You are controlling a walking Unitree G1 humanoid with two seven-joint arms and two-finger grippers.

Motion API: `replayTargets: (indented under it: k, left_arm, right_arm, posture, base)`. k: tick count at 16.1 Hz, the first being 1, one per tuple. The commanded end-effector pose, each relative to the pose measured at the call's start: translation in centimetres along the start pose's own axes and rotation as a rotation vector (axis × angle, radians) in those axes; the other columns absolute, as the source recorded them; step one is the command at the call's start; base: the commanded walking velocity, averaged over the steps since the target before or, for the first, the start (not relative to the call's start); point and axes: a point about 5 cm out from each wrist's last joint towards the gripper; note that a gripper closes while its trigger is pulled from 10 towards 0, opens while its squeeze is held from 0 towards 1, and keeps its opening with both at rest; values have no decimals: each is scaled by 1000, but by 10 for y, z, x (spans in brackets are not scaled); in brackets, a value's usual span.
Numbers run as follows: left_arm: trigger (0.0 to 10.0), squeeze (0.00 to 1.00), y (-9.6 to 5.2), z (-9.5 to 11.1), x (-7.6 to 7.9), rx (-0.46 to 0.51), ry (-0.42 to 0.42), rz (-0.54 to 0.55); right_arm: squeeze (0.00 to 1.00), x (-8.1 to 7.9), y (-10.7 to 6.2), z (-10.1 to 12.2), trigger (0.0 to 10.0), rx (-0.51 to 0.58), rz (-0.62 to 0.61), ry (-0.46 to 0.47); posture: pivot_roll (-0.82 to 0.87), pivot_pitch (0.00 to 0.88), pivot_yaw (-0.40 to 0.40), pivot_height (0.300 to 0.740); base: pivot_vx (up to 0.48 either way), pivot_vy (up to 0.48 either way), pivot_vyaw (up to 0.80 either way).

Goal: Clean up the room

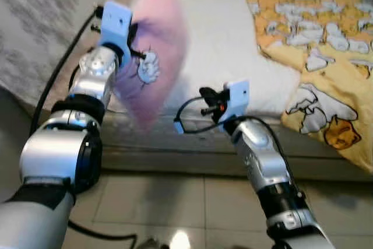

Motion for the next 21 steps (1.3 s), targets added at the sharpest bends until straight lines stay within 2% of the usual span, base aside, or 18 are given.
replayTargets:
  k: [1, 4, 5, 10, 15, 21]
  left_arm:
    - [10000, 0, 7, 24, 1, 67, 5, 17]
    - [10000, 0, 5, 15, -4, 25, 2, 63]
    - [10000, 0, 4, 14, -6, 15, 34, 74]
    - [10000, 0, 4, 16, -13, 8, 49, 109]
    - [10000, 0, 3, 24, -24, 0, 91, 110]
    - [10000, 0, 1, 33, -43, 3, 106, 207]
  right_arm:
    - [0, 0, -1, 6, 10000, 15, 14, -1]
    - [0, -3, -5, 0, 10000, -6, 41, 18]
    - [0, -4, -7, -2, 10000, -17, 45, 22]
    - [0, -10, -11, -5, 10000, -33, 72, 34]
    - [0, -14, -15, -9, 10000, -72, 128, 56]
    - [0, -15, -19, -11, 10000, -93, 139, 63]
  posture:
    - [-159, 0, 53, 740]
    - [-158, 0, 53, 740]
    - [-159, 0, 49, 740]
    - [-164, 0, 46, 740]
    - [-170, 0, 45, 740]
    - [-179, 7, 44, 740]
  base:
    - [465, 0, 0]
    - [466, 0, 0]
    - [450, 0, 0]
    - [446, 0, 0]
    - [442, 0, 0]
    - [418, 94, 0]
Point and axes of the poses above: a point about 5 cm out from each wrist's last joint towards the gripper, its own y axis pointing out of the wrist towards the gripper, its own z axis along the axis of the wrist's last joint, x = y × z, and after that the axes turned 6 degrees about -y, right-handed
